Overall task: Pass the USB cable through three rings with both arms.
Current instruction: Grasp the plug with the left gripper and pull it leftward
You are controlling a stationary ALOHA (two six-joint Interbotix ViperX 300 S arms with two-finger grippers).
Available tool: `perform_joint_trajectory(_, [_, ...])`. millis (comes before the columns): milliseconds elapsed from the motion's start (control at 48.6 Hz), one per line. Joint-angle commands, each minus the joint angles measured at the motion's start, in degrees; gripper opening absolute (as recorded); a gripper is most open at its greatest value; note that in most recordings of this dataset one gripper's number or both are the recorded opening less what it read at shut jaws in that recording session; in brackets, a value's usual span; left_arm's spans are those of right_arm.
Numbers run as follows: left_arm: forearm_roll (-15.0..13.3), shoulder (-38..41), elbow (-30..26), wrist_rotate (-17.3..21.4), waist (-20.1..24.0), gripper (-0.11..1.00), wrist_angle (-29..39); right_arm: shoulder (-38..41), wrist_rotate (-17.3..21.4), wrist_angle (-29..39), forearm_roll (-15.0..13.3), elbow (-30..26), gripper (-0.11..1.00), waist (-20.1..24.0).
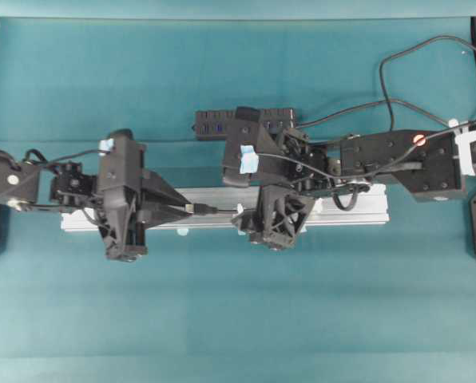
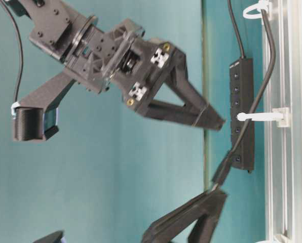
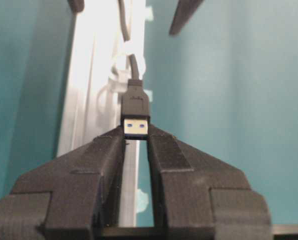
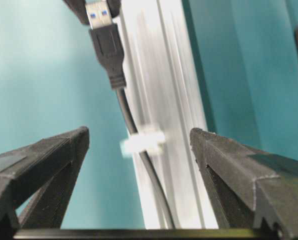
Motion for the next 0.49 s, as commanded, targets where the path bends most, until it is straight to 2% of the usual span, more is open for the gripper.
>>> perform_joint_trajectory(0, [0.18,-2.37,-0.26,0.18,0.35,0.16,0.18,-0.44,0.09,-2.64,-0.09,-1.14,0.79,0.18])
perform_joint_trajectory(473, [0.18,-4.92,0.00,0.26,1.41,0.16,0.70,3.34,0.18,-8.44,-0.09,-2.72,0.77,0.18])
